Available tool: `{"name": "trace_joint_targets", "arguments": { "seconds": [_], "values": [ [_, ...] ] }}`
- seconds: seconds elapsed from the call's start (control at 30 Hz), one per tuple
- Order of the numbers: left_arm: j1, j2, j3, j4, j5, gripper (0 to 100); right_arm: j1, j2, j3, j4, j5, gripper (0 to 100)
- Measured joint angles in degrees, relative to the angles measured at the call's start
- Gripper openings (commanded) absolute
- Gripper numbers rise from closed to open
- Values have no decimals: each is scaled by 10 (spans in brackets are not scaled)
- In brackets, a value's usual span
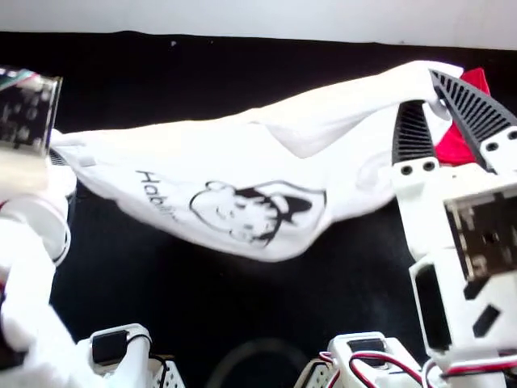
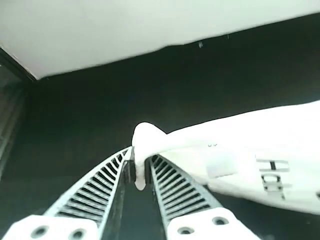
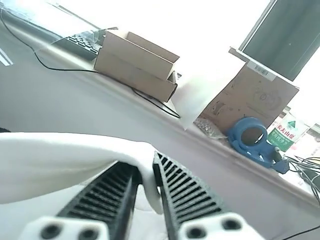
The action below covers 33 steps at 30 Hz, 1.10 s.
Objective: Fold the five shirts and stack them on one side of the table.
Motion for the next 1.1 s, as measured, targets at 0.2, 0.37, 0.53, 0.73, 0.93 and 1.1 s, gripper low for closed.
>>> {"name": "trace_joint_targets", "arguments": {
  "seconds": [0.2, 0.37, 0.53, 0.73, 0.93, 1.1],
  "values": [
    [0, -2, -1, -7, 0, 10, 2, 3, 0, -25, 0, 5],
    [0, -2, -1, -7, 0, 10, 2, -4, -5, -32, 0, 5],
    [0, -7, 38, -7, 0, 10, 2, -1, -5, -32, 0, 5],
    [0, -53, 38, -2, 0, 10, 2, -45, -11, -4, 0, 5],
    [0, -129, 31, -2, 0, 10, 2, -98, -13, -4, 2, 5],
    [0, -156, 29, -2, 0, 10, 2, -115, -14, -4, 2, 5]
  ]
}}
